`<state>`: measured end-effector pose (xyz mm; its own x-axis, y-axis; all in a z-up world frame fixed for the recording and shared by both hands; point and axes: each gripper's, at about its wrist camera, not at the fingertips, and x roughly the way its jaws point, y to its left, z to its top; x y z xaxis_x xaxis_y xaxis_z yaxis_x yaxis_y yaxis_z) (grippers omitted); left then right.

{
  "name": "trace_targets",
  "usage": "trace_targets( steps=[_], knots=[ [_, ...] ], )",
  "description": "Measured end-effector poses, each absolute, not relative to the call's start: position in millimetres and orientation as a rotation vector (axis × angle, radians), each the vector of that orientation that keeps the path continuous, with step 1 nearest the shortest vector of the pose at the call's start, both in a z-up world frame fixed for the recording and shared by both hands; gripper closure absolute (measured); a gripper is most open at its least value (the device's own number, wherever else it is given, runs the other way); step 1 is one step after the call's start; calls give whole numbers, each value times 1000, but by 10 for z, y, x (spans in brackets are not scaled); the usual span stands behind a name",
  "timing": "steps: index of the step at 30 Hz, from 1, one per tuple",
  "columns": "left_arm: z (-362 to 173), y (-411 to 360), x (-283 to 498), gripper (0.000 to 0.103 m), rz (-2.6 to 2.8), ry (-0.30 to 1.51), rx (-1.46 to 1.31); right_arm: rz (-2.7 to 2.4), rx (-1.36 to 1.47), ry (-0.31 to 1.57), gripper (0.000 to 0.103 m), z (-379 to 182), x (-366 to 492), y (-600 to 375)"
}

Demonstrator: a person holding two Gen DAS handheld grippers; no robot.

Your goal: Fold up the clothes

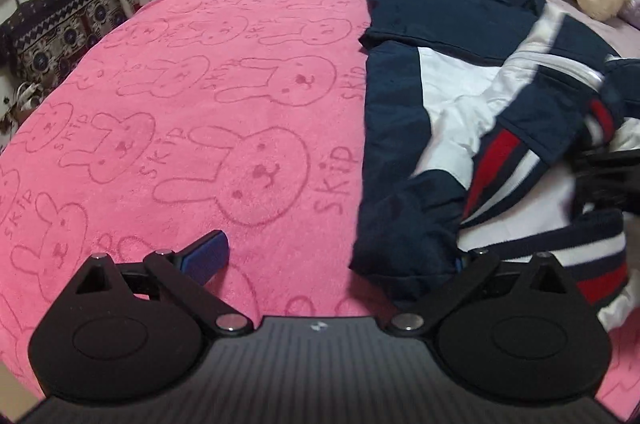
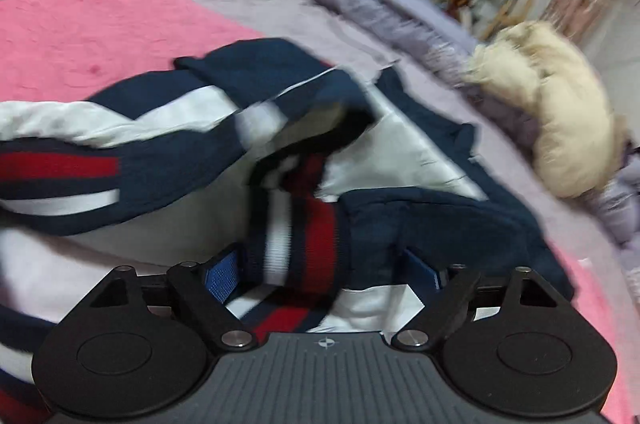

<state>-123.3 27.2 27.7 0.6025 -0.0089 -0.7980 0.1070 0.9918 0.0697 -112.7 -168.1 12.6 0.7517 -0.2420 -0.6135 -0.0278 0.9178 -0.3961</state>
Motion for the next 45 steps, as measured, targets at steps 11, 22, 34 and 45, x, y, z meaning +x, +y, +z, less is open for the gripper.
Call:
trace_targets(
  steps=[11, 22, 34, 45],
  knots=[
    [550, 268, -1716, 1, -426, 866, 48, -303, 113, 867, 23, 304, -3043, -3005],
    [1313, 44, -1810, 1, -353, 749, 50, -104, 93, 725, 24, 1069, -3241, -2892],
    [1234, -428, -1605, 0, -327, 878, 134, 9, -44, 692, 34, 1429, -2630, -2370],
    [1223, -532, -805, 0, -269, 795, 256, -86, -201, 617, 29, 1370, -1744, -2720]
  ],
)
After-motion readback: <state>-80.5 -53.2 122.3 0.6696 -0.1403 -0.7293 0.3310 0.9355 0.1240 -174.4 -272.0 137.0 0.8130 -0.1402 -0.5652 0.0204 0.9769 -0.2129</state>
